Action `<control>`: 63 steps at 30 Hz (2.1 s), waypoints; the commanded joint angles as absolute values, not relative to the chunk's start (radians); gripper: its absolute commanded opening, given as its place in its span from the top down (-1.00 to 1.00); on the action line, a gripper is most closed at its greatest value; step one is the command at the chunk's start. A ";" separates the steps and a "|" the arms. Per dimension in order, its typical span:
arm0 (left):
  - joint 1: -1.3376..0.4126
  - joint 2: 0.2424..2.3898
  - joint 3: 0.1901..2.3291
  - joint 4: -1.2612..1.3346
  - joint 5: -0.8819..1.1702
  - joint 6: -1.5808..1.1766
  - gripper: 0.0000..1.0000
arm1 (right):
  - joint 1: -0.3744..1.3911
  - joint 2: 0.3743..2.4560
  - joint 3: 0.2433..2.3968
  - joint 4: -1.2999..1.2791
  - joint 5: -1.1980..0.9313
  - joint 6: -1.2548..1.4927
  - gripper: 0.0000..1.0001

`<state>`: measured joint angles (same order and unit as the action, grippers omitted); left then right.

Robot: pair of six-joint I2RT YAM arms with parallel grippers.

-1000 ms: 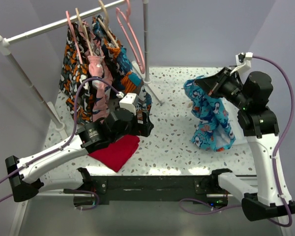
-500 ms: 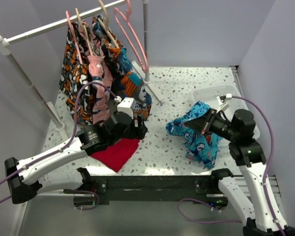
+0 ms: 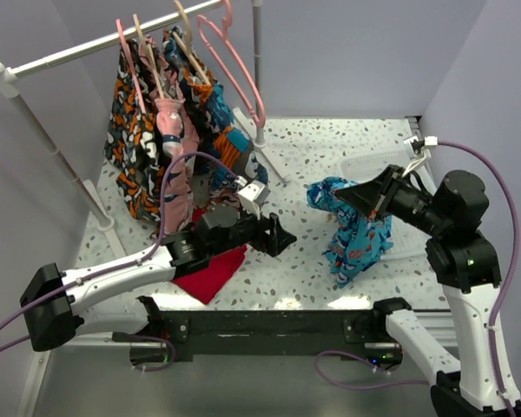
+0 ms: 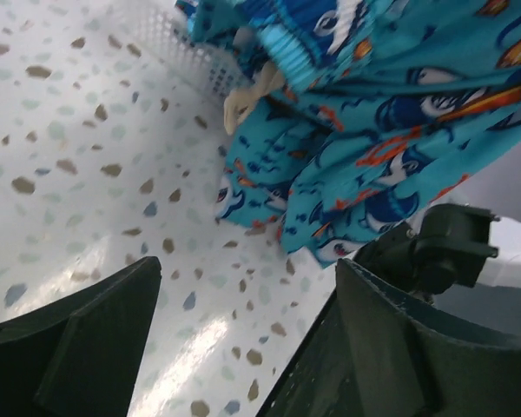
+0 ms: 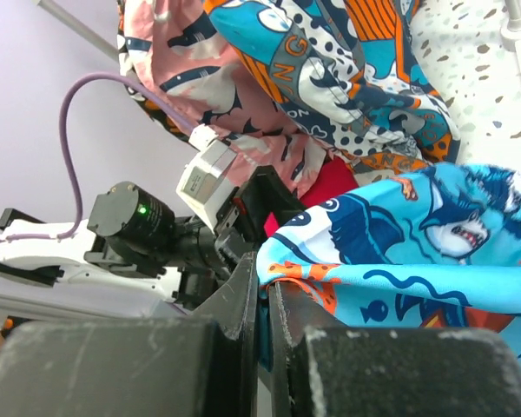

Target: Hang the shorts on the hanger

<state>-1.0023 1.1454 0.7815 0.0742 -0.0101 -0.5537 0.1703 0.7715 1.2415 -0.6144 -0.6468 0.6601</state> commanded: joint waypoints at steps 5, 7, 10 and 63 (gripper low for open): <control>-0.963 1.336 0.928 0.446 0.084 -0.563 -0.79 | 0.175 0.830 1.377 -0.719 -0.669 0.595 1.00; -0.950 1.360 0.913 0.563 0.142 -0.609 -0.79 | 0.175 0.828 1.388 -0.732 -0.667 0.591 1.00; -0.945 1.399 0.920 0.653 0.175 -0.656 -0.79 | 0.173 0.825 1.390 -0.736 -0.666 0.594 1.00; -1.106 1.245 1.005 -0.141 0.163 -0.502 1.00 | 0.178 0.934 1.243 -0.738 -0.193 0.432 -0.42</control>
